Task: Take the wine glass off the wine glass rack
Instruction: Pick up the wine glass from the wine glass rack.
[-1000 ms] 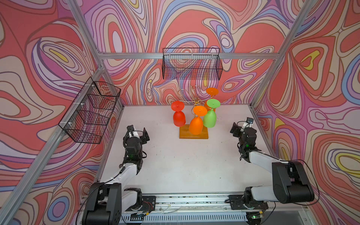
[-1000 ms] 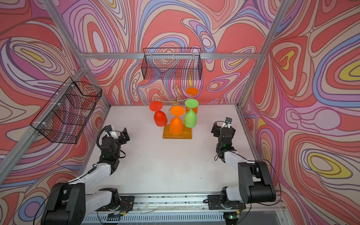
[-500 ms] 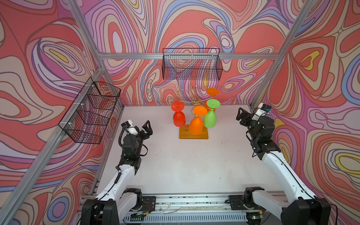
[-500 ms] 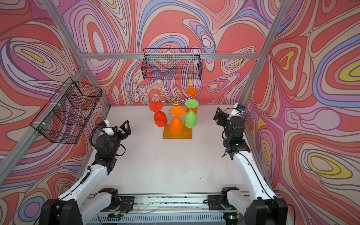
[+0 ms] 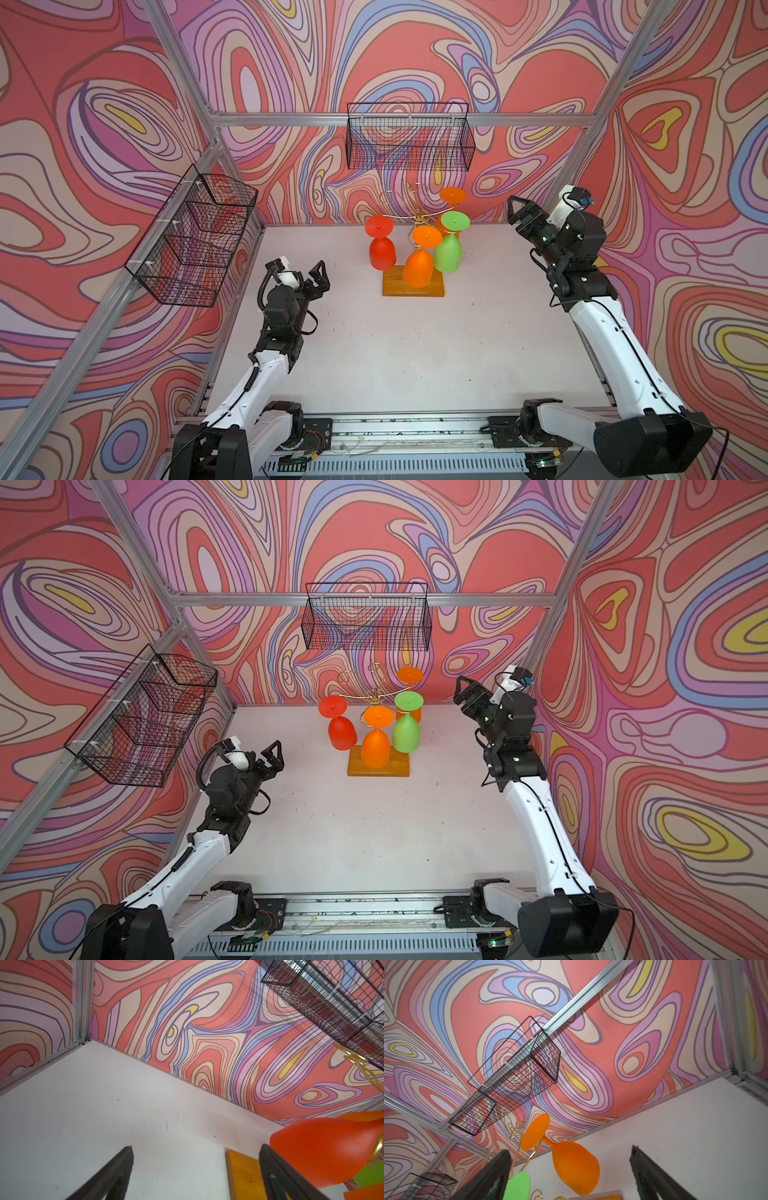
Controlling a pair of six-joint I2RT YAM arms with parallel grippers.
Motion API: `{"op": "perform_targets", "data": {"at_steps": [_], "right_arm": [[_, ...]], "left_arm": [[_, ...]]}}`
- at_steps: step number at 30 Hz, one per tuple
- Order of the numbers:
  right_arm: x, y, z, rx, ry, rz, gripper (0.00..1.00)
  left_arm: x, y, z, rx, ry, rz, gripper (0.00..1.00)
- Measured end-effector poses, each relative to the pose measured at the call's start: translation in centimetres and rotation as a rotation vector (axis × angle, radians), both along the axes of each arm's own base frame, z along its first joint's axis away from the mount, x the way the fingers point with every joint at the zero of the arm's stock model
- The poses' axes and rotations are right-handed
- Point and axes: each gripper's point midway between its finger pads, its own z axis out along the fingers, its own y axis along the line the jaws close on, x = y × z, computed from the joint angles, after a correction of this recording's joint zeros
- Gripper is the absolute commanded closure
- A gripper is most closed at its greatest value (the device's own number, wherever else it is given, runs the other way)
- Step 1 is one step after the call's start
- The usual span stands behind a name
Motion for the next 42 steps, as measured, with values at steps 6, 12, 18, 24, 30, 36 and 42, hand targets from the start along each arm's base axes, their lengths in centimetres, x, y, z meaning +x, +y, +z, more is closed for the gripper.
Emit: {"op": "perform_targets", "data": {"at_steps": [6,12,18,24,30,36,42], "right_arm": [[3.5,1.8,-2.6,0.167,0.063,0.123,0.09],[5.1,3.1,-4.5,0.271,0.118,0.202,0.15],[4.6,4.5,-4.0,0.339,0.131,0.288,0.16],[4.1,5.3,-4.2,0.34,0.157,0.339,0.23],[5.4,6.0,-4.2,0.344,0.16,0.389,0.27],[7.3,6.3,-7.2,0.371,0.228,0.398,0.29],[8.2,6.4,-7.1,0.386,0.22,0.404,0.33]], "left_arm": [[0.0,0.0,-0.1,0.01,0.002,-0.002,0.07],[0.0,0.0,-0.1,0.013,0.002,-0.002,0.07],[0.0,0.0,-0.1,0.025,0.002,-0.003,0.06],[0.0,0.0,-0.1,0.036,0.001,-0.001,0.06],[0.1,0.0,-0.4,0.036,0.01,-0.002,0.06],[0.2,0.0,-0.5,0.037,0.012,-0.002,0.06],[0.4,0.0,-1.1,0.038,0.03,-0.003,0.06]]}}
